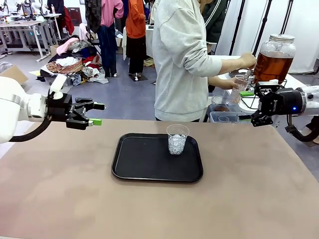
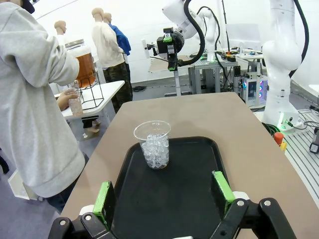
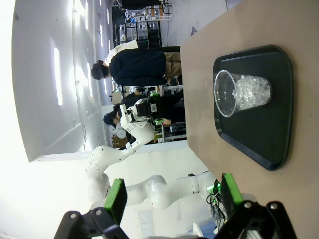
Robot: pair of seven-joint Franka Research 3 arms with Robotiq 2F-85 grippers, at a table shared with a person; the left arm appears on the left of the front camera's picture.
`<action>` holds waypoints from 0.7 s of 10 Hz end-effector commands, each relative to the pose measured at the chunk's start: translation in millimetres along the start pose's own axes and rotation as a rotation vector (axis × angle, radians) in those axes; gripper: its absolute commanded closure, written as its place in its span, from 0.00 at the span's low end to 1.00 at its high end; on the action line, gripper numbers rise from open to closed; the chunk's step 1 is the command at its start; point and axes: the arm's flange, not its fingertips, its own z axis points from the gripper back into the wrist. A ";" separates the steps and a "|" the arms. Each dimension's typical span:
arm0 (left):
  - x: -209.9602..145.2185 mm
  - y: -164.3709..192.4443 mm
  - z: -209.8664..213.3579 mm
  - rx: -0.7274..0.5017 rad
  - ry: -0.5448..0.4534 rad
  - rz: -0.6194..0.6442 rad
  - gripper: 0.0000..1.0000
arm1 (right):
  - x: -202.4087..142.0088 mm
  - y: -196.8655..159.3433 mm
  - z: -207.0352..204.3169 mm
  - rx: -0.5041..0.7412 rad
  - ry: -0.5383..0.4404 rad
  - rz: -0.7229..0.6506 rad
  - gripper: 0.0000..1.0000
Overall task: Pour the drink into the iced cup.
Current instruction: Pick up the iced cup indicated by the human and present it to them.
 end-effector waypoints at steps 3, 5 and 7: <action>0.5 0.0 0.5 0.001 -0.001 -0.004 0.00 | -1.1 1.6 0.4 0.002 -0.002 0.002 0.00; 0.5 0.0 0.5 0.001 -0.001 -0.004 0.00 | -1.1 1.6 0.4 0.002 -0.002 0.002 0.00; 0.5 0.0 0.5 0.001 -0.001 -0.004 0.00 | -1.1 1.6 0.4 0.002 -0.002 0.002 0.00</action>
